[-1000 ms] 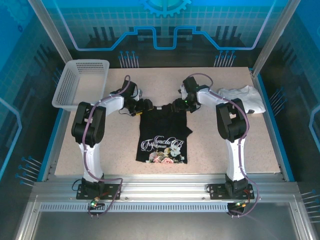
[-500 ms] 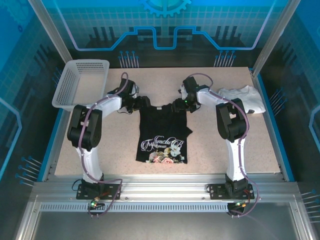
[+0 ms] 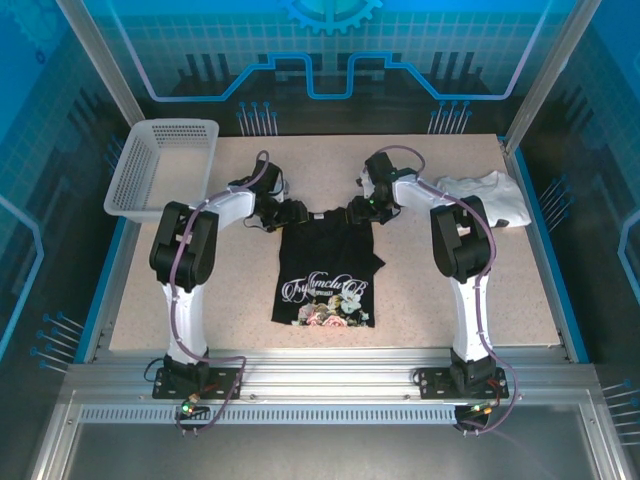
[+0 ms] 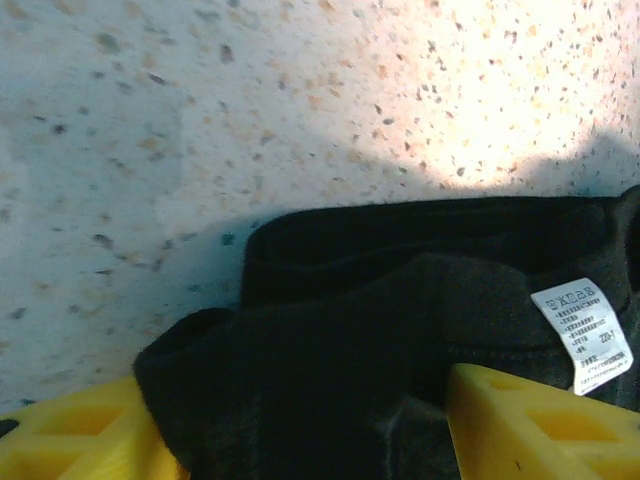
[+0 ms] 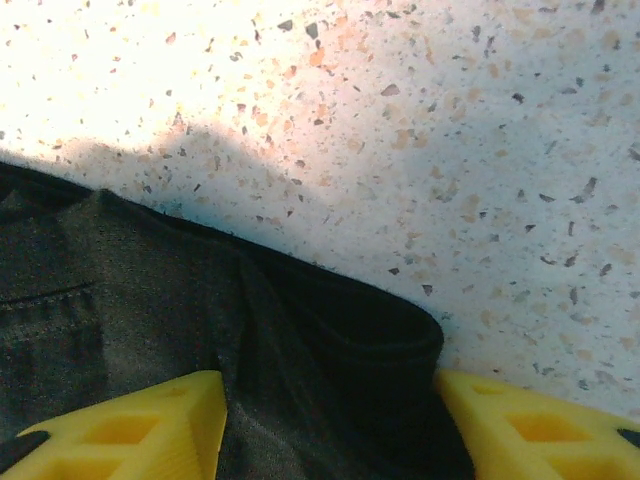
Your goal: Fold the inside-out t-shirt
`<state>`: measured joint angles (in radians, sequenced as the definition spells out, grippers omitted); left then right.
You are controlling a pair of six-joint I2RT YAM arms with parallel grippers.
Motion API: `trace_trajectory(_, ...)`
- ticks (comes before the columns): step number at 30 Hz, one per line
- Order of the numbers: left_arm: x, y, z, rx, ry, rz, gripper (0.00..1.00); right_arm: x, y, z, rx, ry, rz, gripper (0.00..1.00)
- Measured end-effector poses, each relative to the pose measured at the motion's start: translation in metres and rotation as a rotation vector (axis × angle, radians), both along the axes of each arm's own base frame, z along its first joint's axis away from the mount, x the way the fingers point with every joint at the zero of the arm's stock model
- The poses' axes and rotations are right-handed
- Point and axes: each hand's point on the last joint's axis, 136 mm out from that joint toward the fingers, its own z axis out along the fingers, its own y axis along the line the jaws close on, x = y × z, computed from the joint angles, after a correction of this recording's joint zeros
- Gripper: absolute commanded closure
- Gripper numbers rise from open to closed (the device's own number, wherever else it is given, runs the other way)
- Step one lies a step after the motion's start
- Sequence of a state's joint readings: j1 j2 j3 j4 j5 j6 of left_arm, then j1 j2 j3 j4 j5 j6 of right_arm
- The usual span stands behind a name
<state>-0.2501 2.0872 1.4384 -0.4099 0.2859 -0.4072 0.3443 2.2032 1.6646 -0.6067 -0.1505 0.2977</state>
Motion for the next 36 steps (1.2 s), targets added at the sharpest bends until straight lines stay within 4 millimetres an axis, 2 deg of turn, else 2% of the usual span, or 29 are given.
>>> trace_trajectory(4, -0.001, 0.0, -0.003, 0.007, 0.017, -0.013, 0.49, 0.0, 0.005, -0.002, 0.011, 0.009, 0.007, 0.53)
trace_trajectory(9, -0.001, -0.001, -0.006, 0.0, 0.035, -0.022, 0.68, -0.002, 0.018, -0.002, 0.041, 0.021, 0.024, 0.63)
trace_trajectory(17, -0.005, -0.017, -0.008, -0.078, 0.067, -0.06, 0.98, -0.01, 0.039, -0.002, 0.131, 0.05, 0.068, 0.94)
trace_trajectory(19, -0.006, -0.02, -0.007, -0.093, 0.071, -0.063, 1.0, -0.01, 0.042, -0.003, 0.152, 0.049, 0.074, 1.0)
trace_trajectory(25, -0.004, -0.018, 0.001, -0.141, 0.044, -0.047, 1.0, -0.014, 0.032, 0.009, 0.179, 0.016, 0.064, 1.0)
trace_trajectory(27, -0.003, -0.012, 0.013, -0.16, 0.016, -0.023, 1.0, -0.013, 0.023, 0.024, 0.19, -0.016, 0.047, 1.0)
trace_trajectory(29, 0.002, -0.008, 0.033, -0.183, -0.027, -0.002, 1.0, -0.008, 0.014, 0.046, 0.215, -0.064, 0.03, 1.0)
trace_trajectory(32, 0.018, -0.006, 0.079, -0.227, -0.148, 0.011, 1.0, 0.007, 0.006, 0.088, 0.262, -0.17, 0.011, 1.0)
trace_trajectory(36, 0.05, -0.011, 0.142, -0.274, -0.304, 0.014, 1.0, 0.034, 0.006, 0.145, 0.313, -0.304, 0.006, 1.0)
